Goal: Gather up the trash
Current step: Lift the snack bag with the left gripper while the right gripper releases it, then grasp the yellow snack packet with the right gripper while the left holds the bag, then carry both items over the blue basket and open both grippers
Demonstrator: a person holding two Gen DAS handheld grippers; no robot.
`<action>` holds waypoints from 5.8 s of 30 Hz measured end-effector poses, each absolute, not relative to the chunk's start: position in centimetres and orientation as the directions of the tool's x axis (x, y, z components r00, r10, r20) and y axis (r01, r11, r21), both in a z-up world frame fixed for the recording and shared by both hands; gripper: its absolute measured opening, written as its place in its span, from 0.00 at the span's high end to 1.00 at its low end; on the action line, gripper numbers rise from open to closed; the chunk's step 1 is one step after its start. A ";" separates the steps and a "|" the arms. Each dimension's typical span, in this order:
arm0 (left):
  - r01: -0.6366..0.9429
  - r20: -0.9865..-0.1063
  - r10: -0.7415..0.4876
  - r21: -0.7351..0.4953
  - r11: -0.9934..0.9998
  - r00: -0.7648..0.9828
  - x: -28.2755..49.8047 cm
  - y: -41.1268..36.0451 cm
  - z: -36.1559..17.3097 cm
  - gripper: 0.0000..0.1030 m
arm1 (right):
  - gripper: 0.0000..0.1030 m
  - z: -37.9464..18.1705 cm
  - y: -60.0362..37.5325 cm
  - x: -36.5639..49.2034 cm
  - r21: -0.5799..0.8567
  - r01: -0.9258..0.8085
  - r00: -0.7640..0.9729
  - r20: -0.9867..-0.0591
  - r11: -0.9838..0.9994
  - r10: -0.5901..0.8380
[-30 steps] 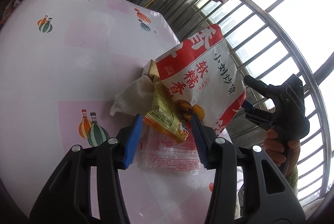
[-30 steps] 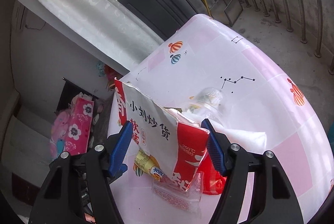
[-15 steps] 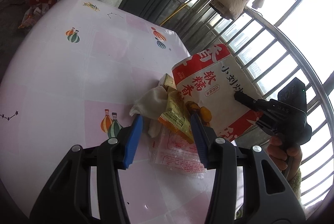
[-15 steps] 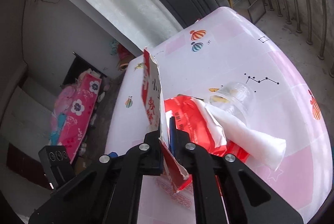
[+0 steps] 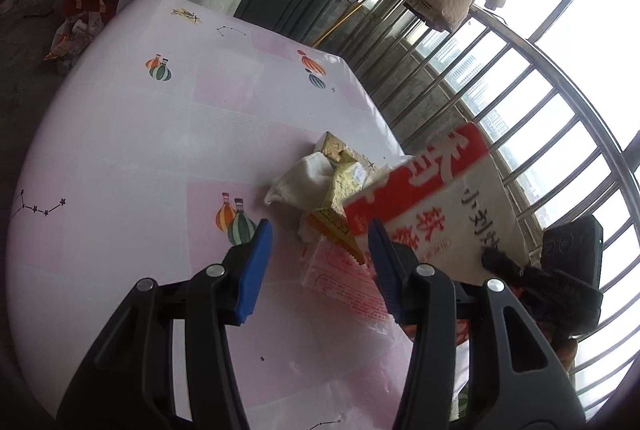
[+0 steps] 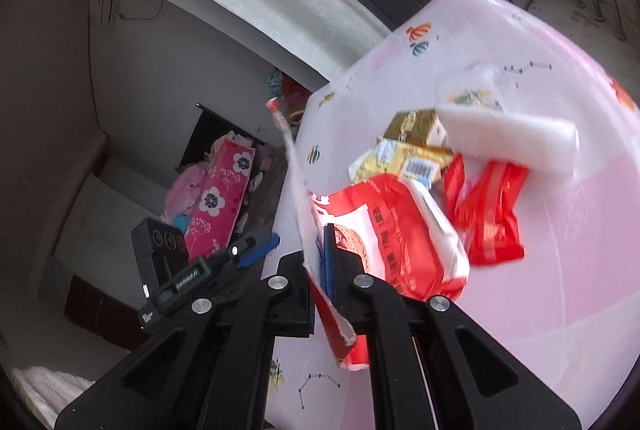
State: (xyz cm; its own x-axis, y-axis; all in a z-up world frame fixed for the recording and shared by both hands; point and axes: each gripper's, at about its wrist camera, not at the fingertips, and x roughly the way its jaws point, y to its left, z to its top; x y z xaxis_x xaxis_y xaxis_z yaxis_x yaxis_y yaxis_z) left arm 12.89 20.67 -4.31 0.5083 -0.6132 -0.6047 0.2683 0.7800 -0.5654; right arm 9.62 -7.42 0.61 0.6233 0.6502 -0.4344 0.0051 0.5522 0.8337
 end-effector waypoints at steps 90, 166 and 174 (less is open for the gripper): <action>0.240 -0.660 -0.625 -0.583 0.776 0.418 8.1 24.0 -8.3 0.74 | 0.87 -3.3 -5.1 15.0 0.531 0.124 0.571 -0.729 0.838 0.377; 0.944 -0.849 -0.528 -0.152 0.292 0.026 6.7 -44.5 -7.8 0.29 | 0.68 -26.1 -49.1 -19.4 0.363 0.930 0.341 -0.911 -0.061 -0.233; 0.884 -0.811 -0.576 -0.191 0.427 0.103 9.7 -31.2 -1.7 0.26 | 0.39 -24.1 -49.0 -15.1 0.436 0.899 0.432 -0.874 0.037 -0.222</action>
State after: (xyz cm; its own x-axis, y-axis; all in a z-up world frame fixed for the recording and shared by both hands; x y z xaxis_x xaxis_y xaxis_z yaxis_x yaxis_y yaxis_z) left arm 9.68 -31.19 -1.71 0.1035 -0.5759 -0.8109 0.8838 0.4272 -0.1907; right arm -15.14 -48.97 -24.07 0.4323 -0.2224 -0.8739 0.8994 0.0368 0.4355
